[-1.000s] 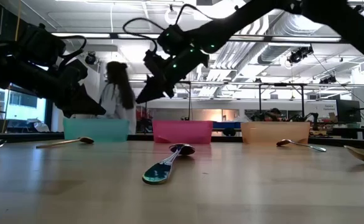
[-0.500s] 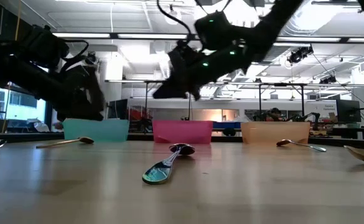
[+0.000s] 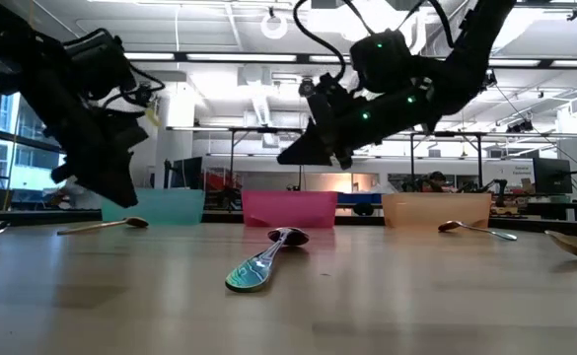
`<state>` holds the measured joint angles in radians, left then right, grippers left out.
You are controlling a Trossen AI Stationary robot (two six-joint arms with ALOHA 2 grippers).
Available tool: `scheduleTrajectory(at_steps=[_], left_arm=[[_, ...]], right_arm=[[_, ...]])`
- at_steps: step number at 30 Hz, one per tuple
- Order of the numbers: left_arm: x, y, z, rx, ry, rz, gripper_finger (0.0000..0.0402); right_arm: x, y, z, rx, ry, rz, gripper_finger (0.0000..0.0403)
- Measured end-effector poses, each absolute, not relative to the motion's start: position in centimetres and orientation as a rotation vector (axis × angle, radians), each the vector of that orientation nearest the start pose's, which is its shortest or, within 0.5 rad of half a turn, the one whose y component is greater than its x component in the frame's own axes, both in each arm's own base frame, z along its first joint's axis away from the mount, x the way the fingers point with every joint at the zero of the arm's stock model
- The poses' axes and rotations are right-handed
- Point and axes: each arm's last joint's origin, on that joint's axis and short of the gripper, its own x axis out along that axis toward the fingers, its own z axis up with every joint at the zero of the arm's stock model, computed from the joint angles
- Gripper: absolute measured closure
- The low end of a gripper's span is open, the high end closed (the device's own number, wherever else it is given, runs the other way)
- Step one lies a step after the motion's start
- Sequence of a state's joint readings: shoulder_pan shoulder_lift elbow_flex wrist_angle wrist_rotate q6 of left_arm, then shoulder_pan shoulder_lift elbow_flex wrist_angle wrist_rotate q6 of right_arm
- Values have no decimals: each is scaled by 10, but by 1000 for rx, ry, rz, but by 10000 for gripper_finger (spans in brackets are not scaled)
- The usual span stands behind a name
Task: Sort silverware by color (type)
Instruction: Put the gold spoon into the orange bin
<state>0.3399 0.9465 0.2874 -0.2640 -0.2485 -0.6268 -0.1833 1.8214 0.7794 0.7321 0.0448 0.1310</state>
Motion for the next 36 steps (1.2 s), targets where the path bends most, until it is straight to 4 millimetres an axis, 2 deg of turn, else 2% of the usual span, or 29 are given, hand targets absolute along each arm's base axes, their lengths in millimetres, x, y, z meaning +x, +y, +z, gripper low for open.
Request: scheduleTrajectory(at_steps=[6,18,22,27,33,36], left_arm=[[139,55,131,-670,774,928,299],[156,60,112,-636,813,944,296],[158,60,110,-609,836,912,320],[159,60,110,-572,858,867,389],[167,59,113,-598,811,709,396],[173,59,122,-574,724,629,397]], right_arm=[[341,-65,144,150,283,-246,403],[342,-65,145,138,274,-244,403],[342,-65,145,138,267,-244,403],[342,-65,145,138,264,-243,403],[342,-64,145,141,264,-243,403],[342,-65,145,141,264,-244,403]])
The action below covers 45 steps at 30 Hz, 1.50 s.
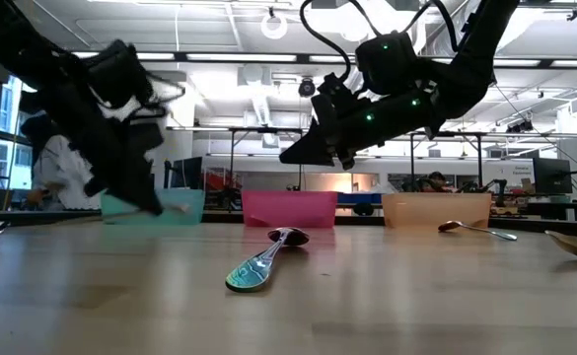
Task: Sort silverware by color (type)
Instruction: Put the gold spoon into the orange bin
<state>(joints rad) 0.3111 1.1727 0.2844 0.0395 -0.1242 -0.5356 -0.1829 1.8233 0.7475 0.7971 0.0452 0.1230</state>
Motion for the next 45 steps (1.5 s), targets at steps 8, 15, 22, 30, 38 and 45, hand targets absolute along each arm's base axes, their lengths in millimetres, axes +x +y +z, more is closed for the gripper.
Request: scheduleTrajectory(at_steps=[8,15,22,30,38,45], left_arm=[[177,76,181,-449,560,581,399],[169,90,231,-335,405,564,400],[171,94,226,-347,124,392,401],[172,83,201,-360,-197,236,401],[185,76,203,-323,-303,146,401],[190,73,206,-312,-327,115,401]], right_arm=[[342,-67,145,148,263,-252,403],[342,-66,146,173,258,-252,403],[348,-64,160,242,134,-229,397],[381,-65,200,259,2,-78,307],[418,-71,225,275,12,-11,257],[428,-73,231,262,-1,-34,266]])
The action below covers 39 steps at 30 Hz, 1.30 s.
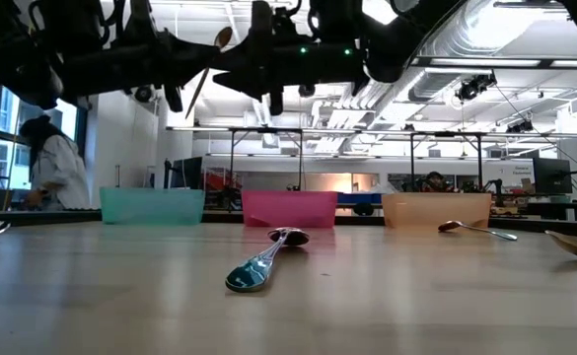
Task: Sort silverware by color (type)
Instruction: Put the gold spoon into the orange bin
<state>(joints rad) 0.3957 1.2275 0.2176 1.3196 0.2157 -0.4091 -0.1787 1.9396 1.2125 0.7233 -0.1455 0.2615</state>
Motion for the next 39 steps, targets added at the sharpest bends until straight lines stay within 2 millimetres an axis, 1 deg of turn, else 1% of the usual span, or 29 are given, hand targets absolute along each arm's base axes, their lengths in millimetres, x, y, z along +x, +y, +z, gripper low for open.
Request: scheduleTrajectory(at_steps=[7,10,13,20,23,26,30,31,35,39], left_arm=[[191,70,208,-300,-346,105,401],[192,68,208,-300,-349,101,401],[192,66,209,-298,-358,93,401],[199,62,217,-268,-368,68,401],[200,61,217,-267,-361,65,401],[200,62,216,-267,-360,67,401],[200,62,216,-254,-358,69,401],[200,62,216,-244,-358,71,401],[200,62,216,-236,-357,72,401],[201,62,215,-236,-350,74,398]], right_arm=[[428,-73,234,254,-29,-37,322],[428,-73,236,255,-48,-34,334],[428,-73,236,263,-46,-33,328],[429,-68,237,253,-60,-24,288],[429,-68,237,251,-61,-27,290],[429,-66,237,228,-63,-29,318],[430,-63,237,197,-63,-23,386],[430,-63,237,191,-63,-23,393],[430,-63,237,192,-62,-22,388],[430,-63,237,181,-58,-21,399]])
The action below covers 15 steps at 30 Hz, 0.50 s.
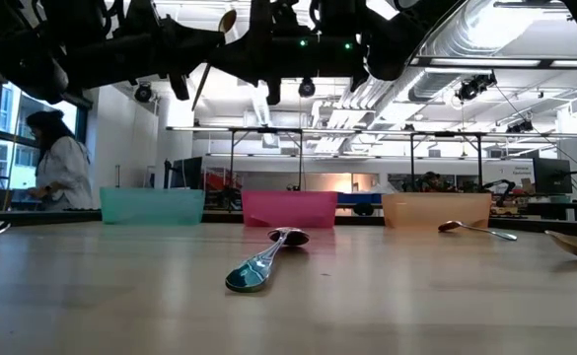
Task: Sort silverware by color (type)
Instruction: Put the gold spoon into the orange bin
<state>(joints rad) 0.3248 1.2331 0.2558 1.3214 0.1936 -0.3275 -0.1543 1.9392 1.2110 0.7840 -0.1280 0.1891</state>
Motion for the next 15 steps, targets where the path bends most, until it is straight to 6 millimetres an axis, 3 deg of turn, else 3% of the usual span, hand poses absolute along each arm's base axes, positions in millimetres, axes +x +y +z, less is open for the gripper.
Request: scheduleTrajectory(at_steps=[15], left_arm=[[202,64,211,-232,-301,90,339]], right_arm=[[429,-68,235,151,-45,-39,402]])
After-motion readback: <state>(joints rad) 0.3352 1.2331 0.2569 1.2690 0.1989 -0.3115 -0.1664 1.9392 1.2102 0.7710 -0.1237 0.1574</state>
